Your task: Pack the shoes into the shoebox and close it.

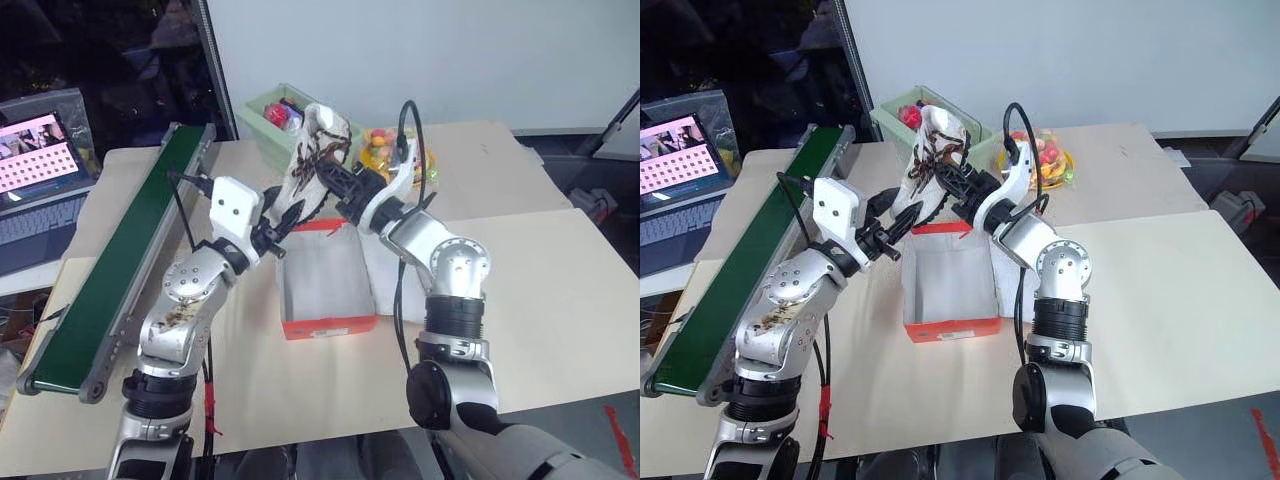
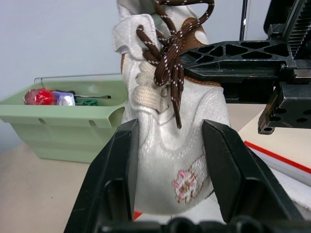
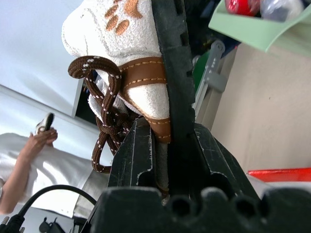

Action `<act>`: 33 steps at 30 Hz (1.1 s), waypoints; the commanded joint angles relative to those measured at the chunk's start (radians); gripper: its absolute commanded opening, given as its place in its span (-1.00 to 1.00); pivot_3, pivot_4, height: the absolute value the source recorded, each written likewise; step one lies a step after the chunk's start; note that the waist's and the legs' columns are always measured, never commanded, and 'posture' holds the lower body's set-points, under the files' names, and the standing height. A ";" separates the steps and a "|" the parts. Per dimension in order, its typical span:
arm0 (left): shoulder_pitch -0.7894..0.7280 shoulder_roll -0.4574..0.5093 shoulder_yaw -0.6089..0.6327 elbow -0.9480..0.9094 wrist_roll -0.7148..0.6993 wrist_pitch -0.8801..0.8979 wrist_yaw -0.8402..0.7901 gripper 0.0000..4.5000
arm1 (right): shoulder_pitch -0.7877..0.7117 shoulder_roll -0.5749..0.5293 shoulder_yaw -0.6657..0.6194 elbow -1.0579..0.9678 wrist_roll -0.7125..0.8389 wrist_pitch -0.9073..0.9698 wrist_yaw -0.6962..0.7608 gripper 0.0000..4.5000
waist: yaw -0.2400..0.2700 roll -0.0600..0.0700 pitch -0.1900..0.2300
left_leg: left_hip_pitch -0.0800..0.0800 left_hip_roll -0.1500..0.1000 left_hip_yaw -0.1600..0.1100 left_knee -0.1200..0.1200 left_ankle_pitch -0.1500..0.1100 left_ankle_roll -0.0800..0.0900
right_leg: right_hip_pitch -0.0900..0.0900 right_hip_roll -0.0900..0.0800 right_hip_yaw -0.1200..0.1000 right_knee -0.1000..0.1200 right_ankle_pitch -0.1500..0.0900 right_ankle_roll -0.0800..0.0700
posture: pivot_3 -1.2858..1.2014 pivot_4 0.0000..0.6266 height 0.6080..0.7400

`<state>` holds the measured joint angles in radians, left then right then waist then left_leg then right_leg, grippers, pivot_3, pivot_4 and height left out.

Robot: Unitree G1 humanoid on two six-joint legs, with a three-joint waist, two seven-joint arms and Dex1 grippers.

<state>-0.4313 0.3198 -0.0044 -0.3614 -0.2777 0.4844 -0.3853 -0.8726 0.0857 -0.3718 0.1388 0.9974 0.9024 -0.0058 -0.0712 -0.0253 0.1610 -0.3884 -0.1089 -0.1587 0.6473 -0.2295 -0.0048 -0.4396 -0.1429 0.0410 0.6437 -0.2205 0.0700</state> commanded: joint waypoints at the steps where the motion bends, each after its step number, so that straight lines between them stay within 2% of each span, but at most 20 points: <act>1: 0.017 0.021 -0.002 -0.073 -0.032 0.021 -0.033 -0.04 | -0.032 -0.017 -0.005 -0.078 0.007 -0.066 0.008 -0.72 | 0.001 0.000 0.000 | 0.000 0.000 0.000 0.000 0.000 0.000 | 0.000 0.000 0.000 0.000 0.000 0.000 | 0.03 -0.52 1.00; 3: 0.029 0.041 0.031 -0.104 -0.073 0.061 -0.049 -0.04 | -0.031 -0.047 -0.001 -0.079 -0.002 -0.059 0.008 -0.72 | 0.002 0.000 0.000 | 0.000 0.000 0.000 0.000 0.000 0.000 | 0.000 0.000 0.000 0.000 0.000 0.000 | 0.03 -0.52 1.00; 7: 0.073 0.139 0.146 -0.154 -0.208 0.155 -0.130 -0.04 | -0.039 -0.156 0.047 -0.083 -0.021 0.036 0.024 -0.72 | -0.001 0.000 0.000 | 0.000 0.000 0.000 0.000 0.000 0.000 | -0.001 0.000 0.001 0.000 0.000 0.000 | 0.03 -0.52 1.00; 12: 0.151 0.324 0.247 -0.122 -0.329 0.214 -0.312 -0.04 | -0.101 -0.313 0.081 -0.053 0.008 0.242 0.044 -0.72 | -0.004 0.002 0.001 | 0.000 0.002 0.002 0.000 0.000 0.000 | -0.001 0.003 0.002 0.000 0.000 0.000 | 0.03 -0.52 1.00; 14: 0.209 0.417 0.217 -0.063 -0.266 0.099 -0.446 -0.04 | -0.162 -0.407 0.112 -0.016 0.023 0.432 0.071 -0.72 | 0.000 0.002 0.002 | 0.000 0.003 0.003 -0.001 0.000 0.001 | -0.001 0.003 0.002 -0.001 0.000 -0.001 | 0.03 -0.52 1.00; 16: 0.234 0.456 0.170 -0.031 -0.217 0.003 -0.525 -0.04 | -0.220 -0.452 0.110 0.052 0.025 0.587 0.074 -0.72 | 0.003 0.003 0.002 | 0.001 0.003 0.004 -0.002 0.000 0.001 | -0.001 0.004 0.002 -0.002 0.001 -0.002 | 0.03 -0.52 1.00; 18: 0.227 0.444 0.130 -0.025 -0.205 -0.032 -0.539 -0.04 | -0.256 -0.455 0.090 0.121 -0.001 0.662 0.059 -0.72 | 0.009 0.003 0.002 | 0.001 0.003 0.004 -0.002 -0.001 0.001 | 0.000 0.004 0.001 -0.004 0.001 -0.002 | 0.03 -0.52 1.00; 20: 0.218 0.427 0.094 -0.019 -0.189 -0.066 -0.552 -0.04 | -0.273 -0.478 0.122 0.168 -0.011 0.702 0.070 -0.72 | 0.014 0.002 0.002 | 0.000 0.004 0.004 -0.001 -0.001 0.001 | 0.001 0.004 0.001 -0.005 0.001 -0.003 | 0.03 -0.52 1.00; 24: 0.200 0.397 0.053 -0.004 -0.168 -0.099 -0.546 -0.04 | -0.281 -0.512 0.191 0.245 -0.001 0.712 0.079 -0.72 | 0.023 0.002 0.002 | -0.001 0.003 0.004 -0.001 -0.001 0.001 | 0.000 0.003 0.002 -0.004 0.001 -0.002 | 0.03 -0.52 1.00; 33: 0.183 0.379 0.028 -0.004 -0.152 -0.113 -0.540 -0.04 | -0.255 -0.538 0.320 0.294 -0.159 0.712 0.179 -0.72 | 0.022 0.002 0.002 | -0.001 0.003 0.004 -0.001 -0.001 0.001 | 0.000 0.003 0.002 -0.004 0.001 -0.002 | 0.03 -0.52 1.00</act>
<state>-0.2293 0.7007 0.0167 -0.3529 -0.4322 0.3897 -0.9298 -1.1166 -0.4482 -0.0534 0.4447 0.8537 1.6068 0.1372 -0.0489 -0.0229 0.1627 -0.3894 -0.1055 -0.1546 0.6464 -0.2302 -0.0035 -0.4400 -0.1397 0.0425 0.6400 -0.2190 0.0676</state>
